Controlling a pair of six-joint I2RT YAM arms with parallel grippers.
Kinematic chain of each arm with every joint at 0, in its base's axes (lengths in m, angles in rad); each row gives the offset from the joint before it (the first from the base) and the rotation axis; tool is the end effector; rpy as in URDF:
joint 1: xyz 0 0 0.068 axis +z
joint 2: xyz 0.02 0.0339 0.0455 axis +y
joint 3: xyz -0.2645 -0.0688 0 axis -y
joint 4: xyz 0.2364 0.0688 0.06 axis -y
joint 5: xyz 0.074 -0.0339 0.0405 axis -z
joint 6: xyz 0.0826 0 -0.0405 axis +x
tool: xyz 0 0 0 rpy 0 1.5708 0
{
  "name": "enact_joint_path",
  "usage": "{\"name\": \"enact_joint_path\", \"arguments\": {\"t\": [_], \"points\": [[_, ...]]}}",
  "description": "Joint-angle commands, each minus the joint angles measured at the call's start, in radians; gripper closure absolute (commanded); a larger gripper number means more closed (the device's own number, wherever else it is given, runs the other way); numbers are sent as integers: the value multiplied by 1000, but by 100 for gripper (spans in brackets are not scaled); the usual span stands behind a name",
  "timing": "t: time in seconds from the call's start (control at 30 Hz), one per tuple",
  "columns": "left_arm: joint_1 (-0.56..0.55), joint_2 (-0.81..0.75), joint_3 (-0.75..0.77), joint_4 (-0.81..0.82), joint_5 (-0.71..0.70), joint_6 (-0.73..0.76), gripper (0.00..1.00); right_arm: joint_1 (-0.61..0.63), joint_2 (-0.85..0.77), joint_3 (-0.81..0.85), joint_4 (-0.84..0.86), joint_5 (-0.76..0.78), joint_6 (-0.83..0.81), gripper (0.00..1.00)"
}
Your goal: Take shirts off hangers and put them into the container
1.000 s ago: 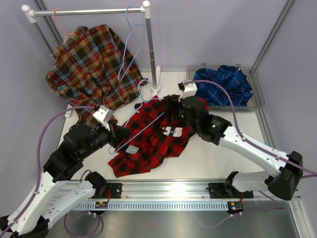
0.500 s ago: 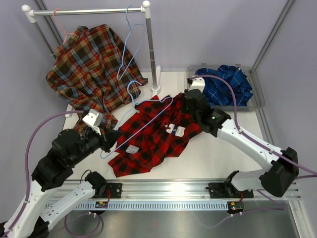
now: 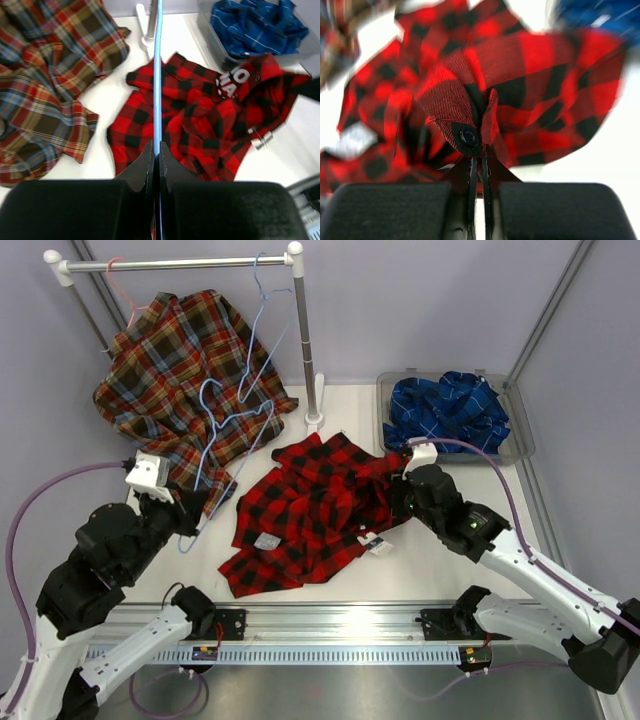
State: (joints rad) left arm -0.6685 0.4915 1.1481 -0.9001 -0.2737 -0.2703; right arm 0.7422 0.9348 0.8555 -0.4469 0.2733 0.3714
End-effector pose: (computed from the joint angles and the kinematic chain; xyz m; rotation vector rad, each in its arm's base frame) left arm 0.0817 -0.0360 0.3931 0.1673 1.8173 -0.4190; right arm 0.1890 0.1431 0.2903 -0.2230 2.0876 0.3923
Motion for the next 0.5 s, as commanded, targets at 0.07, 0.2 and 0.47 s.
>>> {"name": "enact_joint_path", "arguments": {"t": [0.07,0.2,0.47], "points": [[1,123,64,29,-117,8,100,60,55,-45,-29,-149,8,100],[3,194,62,-14,-189,-10,100,68,105,-59,14,-201,4,98],[15,268,41,-91,-373,-61,100,71,134,-64,71,-233,-6,95]]}}
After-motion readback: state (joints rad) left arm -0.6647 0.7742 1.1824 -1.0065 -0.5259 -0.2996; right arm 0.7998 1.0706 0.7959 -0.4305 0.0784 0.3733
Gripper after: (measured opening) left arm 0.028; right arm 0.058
